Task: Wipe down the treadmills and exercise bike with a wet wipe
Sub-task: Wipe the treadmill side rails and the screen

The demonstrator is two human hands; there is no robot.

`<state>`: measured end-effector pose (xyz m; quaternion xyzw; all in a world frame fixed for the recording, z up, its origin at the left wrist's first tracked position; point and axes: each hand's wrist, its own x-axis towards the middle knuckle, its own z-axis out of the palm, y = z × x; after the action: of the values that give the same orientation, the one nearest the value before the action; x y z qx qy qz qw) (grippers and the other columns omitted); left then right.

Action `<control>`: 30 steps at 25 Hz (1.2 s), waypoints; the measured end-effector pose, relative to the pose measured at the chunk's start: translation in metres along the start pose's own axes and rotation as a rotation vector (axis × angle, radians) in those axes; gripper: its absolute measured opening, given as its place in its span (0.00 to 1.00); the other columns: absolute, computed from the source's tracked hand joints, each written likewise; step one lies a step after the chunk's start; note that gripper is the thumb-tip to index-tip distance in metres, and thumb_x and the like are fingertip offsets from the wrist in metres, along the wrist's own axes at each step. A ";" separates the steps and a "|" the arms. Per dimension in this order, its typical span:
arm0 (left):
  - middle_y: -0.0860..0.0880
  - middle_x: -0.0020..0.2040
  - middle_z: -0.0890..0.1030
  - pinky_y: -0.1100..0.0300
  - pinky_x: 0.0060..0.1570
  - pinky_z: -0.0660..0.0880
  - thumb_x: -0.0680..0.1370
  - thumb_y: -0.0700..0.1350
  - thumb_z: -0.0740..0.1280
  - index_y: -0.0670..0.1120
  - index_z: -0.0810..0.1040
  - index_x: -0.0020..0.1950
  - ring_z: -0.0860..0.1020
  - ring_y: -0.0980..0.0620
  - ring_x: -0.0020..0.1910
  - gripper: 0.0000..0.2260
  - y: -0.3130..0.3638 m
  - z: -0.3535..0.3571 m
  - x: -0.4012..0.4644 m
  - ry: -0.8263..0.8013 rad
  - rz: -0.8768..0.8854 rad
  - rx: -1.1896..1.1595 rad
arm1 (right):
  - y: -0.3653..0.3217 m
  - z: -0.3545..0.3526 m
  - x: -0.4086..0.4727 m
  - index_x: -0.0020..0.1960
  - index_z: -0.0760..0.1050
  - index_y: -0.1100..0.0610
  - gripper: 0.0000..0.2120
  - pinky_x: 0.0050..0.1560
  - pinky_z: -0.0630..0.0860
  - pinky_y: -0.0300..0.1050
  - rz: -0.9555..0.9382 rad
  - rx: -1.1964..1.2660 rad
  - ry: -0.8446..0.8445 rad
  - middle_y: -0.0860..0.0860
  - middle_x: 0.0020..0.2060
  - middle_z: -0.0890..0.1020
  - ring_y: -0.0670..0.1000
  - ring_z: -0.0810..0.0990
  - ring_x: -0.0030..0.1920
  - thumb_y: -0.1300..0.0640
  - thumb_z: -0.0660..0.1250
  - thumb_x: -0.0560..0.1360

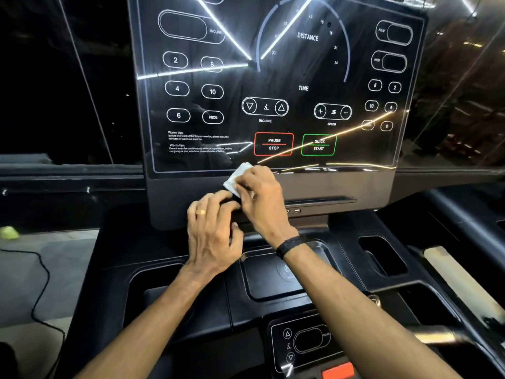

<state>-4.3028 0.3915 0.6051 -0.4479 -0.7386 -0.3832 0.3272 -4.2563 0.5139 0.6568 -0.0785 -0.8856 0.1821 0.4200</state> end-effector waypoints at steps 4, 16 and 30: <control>0.32 0.76 0.62 0.37 0.76 0.53 0.65 0.41 0.71 0.34 0.68 0.67 0.57 0.34 0.78 0.32 -0.023 -0.007 -0.010 -0.095 -0.059 0.101 | -0.026 0.024 0.013 0.41 0.77 0.63 0.03 0.39 0.71 0.50 -0.074 0.004 -0.055 0.54 0.39 0.75 0.53 0.72 0.44 0.67 0.69 0.73; 0.33 0.79 0.52 0.40 0.78 0.42 0.67 0.42 0.74 0.38 0.56 0.77 0.47 0.36 0.80 0.43 0.014 0.023 0.004 -0.058 -0.004 -0.079 | 0.084 -0.062 -0.009 0.42 0.81 0.62 0.04 0.44 0.71 0.37 0.222 0.029 0.167 0.54 0.38 0.78 0.49 0.76 0.39 0.68 0.73 0.73; 0.31 0.79 0.53 0.35 0.77 0.44 0.81 0.47 0.60 0.33 0.59 0.76 0.49 0.34 0.80 0.29 0.070 0.077 0.084 0.060 -0.010 -0.021 | 0.114 -0.079 -0.022 0.40 0.77 0.59 0.05 0.47 0.68 0.48 0.471 -0.045 0.538 0.54 0.40 0.79 0.57 0.76 0.43 0.65 0.70 0.74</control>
<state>-4.2824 0.5134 0.6556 -0.4360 -0.7267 -0.4057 0.3424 -4.1832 0.6325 0.6431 -0.3349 -0.7046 0.2274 0.5828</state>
